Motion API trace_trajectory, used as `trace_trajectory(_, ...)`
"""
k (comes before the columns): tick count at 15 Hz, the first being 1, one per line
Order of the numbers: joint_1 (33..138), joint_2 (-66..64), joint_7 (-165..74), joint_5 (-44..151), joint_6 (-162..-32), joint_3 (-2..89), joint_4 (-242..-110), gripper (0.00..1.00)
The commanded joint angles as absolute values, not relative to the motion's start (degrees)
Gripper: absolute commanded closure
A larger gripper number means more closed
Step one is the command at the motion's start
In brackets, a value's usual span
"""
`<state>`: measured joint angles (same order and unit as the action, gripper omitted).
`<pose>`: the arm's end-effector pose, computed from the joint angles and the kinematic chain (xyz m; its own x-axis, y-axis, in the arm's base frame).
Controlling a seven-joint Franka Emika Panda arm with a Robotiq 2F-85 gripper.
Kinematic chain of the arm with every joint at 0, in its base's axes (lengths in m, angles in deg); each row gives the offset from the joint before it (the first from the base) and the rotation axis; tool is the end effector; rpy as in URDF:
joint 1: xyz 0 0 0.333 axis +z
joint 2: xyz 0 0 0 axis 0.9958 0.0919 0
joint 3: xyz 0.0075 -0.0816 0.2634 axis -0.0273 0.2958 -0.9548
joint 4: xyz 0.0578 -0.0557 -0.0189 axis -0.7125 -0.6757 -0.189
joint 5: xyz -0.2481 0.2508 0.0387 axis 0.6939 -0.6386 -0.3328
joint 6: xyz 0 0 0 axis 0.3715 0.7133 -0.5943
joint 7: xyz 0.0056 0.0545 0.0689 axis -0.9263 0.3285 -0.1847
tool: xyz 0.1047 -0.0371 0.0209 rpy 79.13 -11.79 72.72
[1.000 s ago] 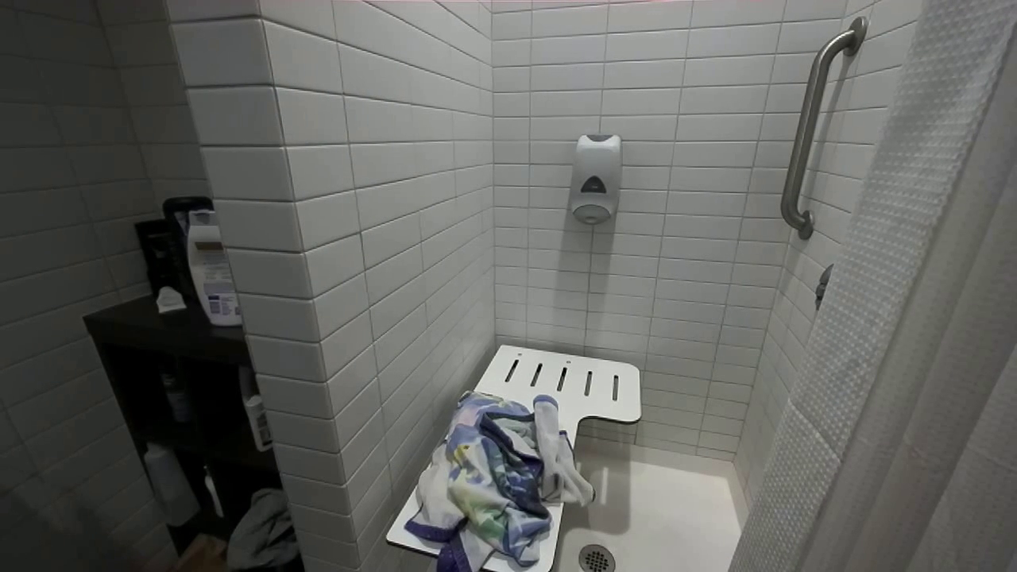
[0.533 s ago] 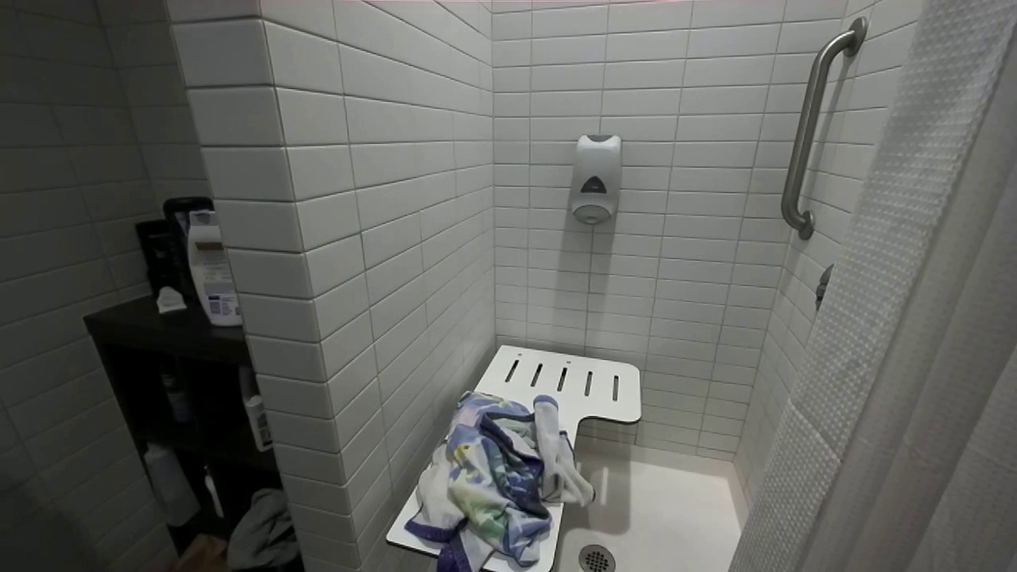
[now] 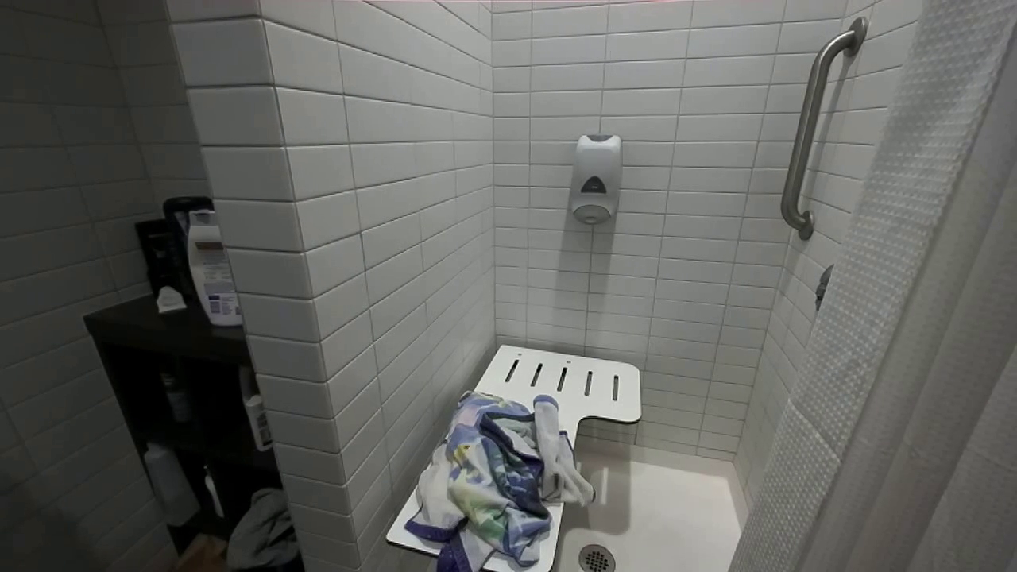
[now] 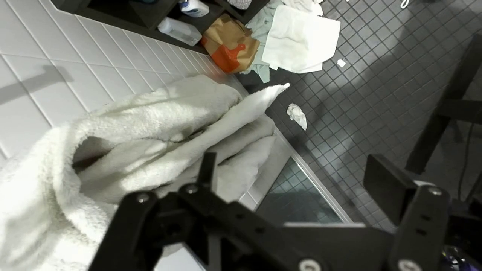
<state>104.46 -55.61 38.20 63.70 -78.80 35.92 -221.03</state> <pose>0.3401 0.1351 0.5482 -0.2358 0.9506 -0.2018 0.8980 0.2925 0.3288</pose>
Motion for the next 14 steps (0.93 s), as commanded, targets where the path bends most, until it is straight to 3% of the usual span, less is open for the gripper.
trace_trajectory(1,107.5,-54.8,45.8,61.3,-82.1,36.9,-221.1,0.00)
trace_trajectory(8,110.3,-51.8,61.9,62.9,-87.7,34.7,-219.4,0.00)
trace_trajectory(14,111.5,-50.9,77.8,61.1,-100.8,36.8,-218.3,0.00)
